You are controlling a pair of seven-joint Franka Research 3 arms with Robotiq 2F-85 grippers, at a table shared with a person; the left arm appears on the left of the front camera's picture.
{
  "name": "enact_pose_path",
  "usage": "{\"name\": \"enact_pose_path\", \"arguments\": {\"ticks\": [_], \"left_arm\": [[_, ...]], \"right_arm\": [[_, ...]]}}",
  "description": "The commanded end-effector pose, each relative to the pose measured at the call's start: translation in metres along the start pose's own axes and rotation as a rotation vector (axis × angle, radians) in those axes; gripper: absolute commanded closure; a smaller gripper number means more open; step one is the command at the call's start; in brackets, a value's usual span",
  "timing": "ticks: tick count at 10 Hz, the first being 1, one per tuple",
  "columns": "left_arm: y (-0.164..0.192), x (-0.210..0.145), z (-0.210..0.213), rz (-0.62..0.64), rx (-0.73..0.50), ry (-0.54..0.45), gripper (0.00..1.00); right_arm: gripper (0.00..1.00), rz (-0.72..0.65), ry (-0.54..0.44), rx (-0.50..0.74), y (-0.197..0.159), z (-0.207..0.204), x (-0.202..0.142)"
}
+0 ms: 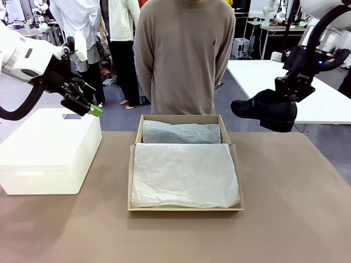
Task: Pack the shoes into the box.
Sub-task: Place the other shoe of the Shoes into the Shoes Box.
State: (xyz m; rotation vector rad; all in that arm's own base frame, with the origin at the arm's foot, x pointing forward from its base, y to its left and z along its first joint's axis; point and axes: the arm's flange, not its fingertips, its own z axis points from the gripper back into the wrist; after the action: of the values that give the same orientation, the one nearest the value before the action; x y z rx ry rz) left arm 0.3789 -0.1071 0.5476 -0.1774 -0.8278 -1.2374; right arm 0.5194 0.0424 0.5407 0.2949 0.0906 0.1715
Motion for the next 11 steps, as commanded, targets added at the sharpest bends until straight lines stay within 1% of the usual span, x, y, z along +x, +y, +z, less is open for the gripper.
{"name": "enact_pose_path", "arguments": {"ticks": [1, 6, 7, 8, 9, 11], "left_arm": [[0.002, -0.002, -0.002, -0.01, -0.013, -0.018, 0.0], [0.002, -0.002, -0.002, -0.01, -0.013, -0.018, 0.0], [0.002, -0.002, -0.002, -0.01, -0.013, -0.018, 0.0], [0.002, -0.002, -0.002, -0.01, -0.013, -0.018, 0.0], [0.002, -0.002, -0.002, -0.01, -0.013, -0.018, 0.0], [0.002, -0.002, -0.002, -0.01, -0.013, -0.018, 0.0]], "right_arm": [[1.0, 0.011, 0.038, 0.017, -0.01, -0.004, -0.002], [1.0, 0.011, 0.038, 0.017, -0.01, -0.004, -0.002], [1.0, -0.012, 0.04, 0.01, -0.01, -0.01, 0.0], [1.0, -0.132, -0.009, 0.01, 0.011, -0.01, 0.0], [1.0, -0.225, -0.008, 0.004, 0.028, -0.011, -0.002], [1.0, -0.365, -0.008, 0.02, 0.058, -0.01, -0.01]]}}
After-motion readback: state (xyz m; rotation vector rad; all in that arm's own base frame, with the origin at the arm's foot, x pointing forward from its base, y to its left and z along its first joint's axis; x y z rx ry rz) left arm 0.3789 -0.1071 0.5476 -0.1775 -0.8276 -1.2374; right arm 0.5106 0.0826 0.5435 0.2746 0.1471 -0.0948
